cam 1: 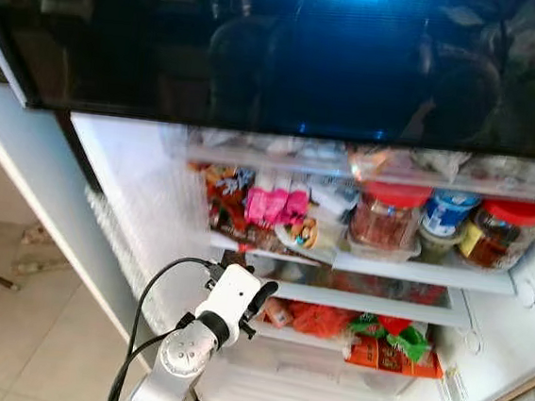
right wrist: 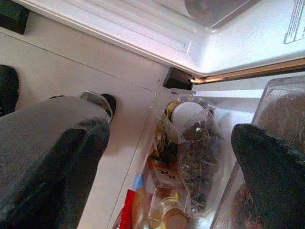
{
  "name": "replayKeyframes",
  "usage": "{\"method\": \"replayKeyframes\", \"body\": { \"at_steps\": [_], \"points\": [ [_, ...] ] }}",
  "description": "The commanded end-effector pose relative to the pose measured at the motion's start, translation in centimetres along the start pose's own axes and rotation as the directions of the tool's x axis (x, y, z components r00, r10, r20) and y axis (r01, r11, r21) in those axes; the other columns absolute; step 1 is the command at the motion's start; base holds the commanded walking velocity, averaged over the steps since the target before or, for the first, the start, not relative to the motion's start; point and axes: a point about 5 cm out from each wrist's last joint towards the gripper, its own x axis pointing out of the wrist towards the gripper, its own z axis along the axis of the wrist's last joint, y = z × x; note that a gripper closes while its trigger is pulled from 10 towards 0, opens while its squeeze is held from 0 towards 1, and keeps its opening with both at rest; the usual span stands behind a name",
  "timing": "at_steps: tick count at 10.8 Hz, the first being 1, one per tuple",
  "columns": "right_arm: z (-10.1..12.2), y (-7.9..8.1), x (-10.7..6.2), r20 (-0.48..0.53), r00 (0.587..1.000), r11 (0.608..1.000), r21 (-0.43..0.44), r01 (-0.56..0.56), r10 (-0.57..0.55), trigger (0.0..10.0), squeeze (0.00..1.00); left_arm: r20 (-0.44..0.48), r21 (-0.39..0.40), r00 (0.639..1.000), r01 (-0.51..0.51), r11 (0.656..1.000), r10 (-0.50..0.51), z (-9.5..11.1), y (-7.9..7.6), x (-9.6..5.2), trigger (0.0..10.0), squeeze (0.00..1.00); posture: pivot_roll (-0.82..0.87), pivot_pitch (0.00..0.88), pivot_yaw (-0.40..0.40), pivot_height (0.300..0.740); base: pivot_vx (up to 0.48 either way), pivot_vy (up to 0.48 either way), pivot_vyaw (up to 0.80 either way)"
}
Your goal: Restocking fridge
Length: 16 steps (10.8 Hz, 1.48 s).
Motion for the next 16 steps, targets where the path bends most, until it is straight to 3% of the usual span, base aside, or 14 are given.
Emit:
{"method": "replayKeyframes", "body": {
  "at_steps": [1, 4, 8, 13, 16],
  "points": [
    [-0.3, 0.6, 0.0, -0.009, 1.000, 1.000, -0.013, -0.019, 0.019, 10.0, 0.00, -0.005, 0.019, 1.000, 0.008, 1.000, -0.008, -0.2, 0.0, 0.1, 10.0, 0.00, 0.03, 0.000, 0.036, 0.676, 0.000, 0.000, 0.00],
    [0.1, 0.5, 0.0, 0.009, 1.000, 1.000, -0.008, -0.023, 0.023, 10.0, 0.00, 0.001, 0.040, 1.000, 0.012, 0.999, -0.012, 0.0, 0.0, 0.2, 10.0, 0.00, 0.03, 0.000, 0.035, 0.671, 0.000, 0.000, 0.00],
    [0.2, 0.5, 0.0, 0.011, 1.000, 1.000, -0.015, -0.028, 0.028, 10.0, 0.00, 0.017, 0.146, 0.999, 0.036, 0.989, -0.039, 0.5, 0.0, 0.5, 10.0, 0.00, 0.03, 0.000, 0.035, 0.671, 0.000, 0.000, 0.00],
    [0.3, 0.7, 0.0, 0.013, 0.999, 0.999, -0.012, -0.037, 0.037, 10.0, 0.00, 0.035, 0.178, 0.999, 0.027, 0.984, -0.034, 0.9, 0.5, 1.1, 10.0, 0.00, 0.03, 0.000, 0.041, 0.671, 0.000, 0.000, 0.00],
    [0.4, 0.7, 0.0, 0.015, 0.999, 0.999, -0.015, -0.040, 0.040, 10.0, 0.00, 0.043, 0.239, 0.998, 0.041, 0.970, -0.053, 1.2, 0.7, 1.5, 10.0, 0.00, 0.03, 0.000, 0.041, 0.666, 0.000, 0.000, 0.00]
  ]
}}
